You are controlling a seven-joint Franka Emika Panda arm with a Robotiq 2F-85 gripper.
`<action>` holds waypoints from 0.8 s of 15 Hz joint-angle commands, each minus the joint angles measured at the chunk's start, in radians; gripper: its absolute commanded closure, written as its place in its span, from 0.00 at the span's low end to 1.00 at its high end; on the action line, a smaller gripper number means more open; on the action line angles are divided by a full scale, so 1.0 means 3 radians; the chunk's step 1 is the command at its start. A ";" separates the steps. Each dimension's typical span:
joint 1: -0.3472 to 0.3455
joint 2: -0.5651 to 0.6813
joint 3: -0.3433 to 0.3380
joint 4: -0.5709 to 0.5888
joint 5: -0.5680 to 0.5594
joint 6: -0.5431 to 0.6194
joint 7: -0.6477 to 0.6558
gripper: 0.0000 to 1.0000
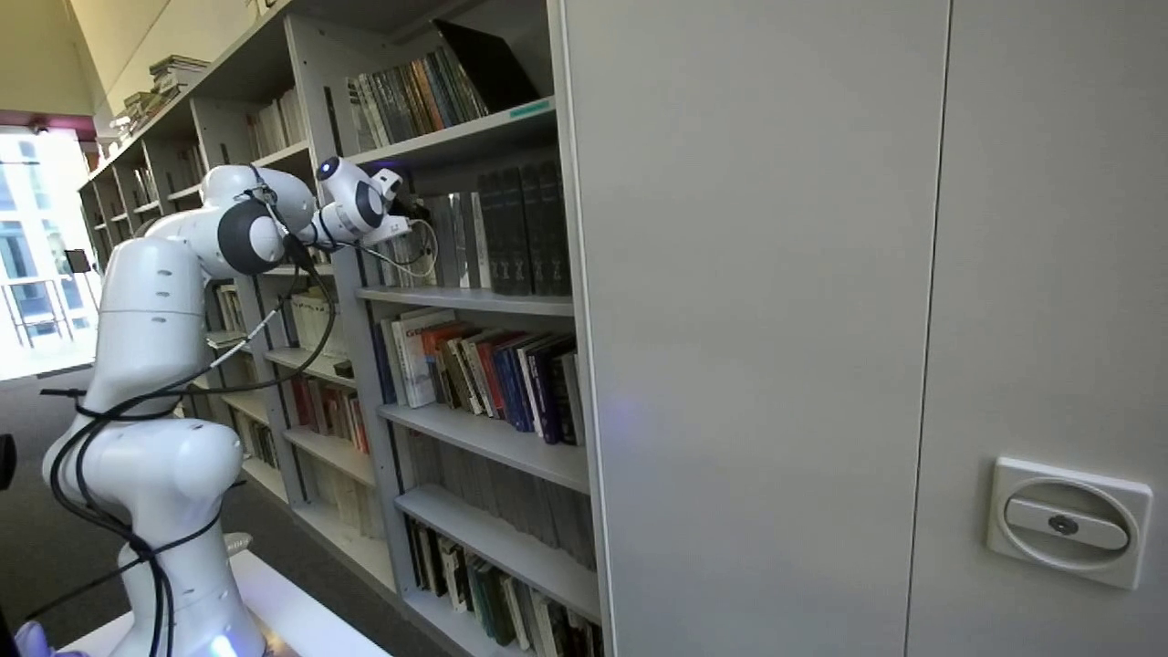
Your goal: Put the thin white book that is with the grey books with the other thin white books
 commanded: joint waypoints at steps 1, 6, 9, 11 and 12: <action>-0.0063 -0.0483 0.0010 -0.0447 -0.0048 -0.0127 -0.0307 0.00; -0.0075 -0.1010 -0.0025 -0.0938 -0.0039 -0.0755 -0.0599 0.00; -0.0292 -0.1360 0.0172 -0.1216 0.0023 -0.1336 -0.0837 0.00; -0.0383 -0.1581 0.0220 -0.1369 0.0140 -0.1707 -0.1001 0.00; -0.0426 -0.1676 0.0241 -0.1421 0.0198 -0.1884 -0.1069 0.00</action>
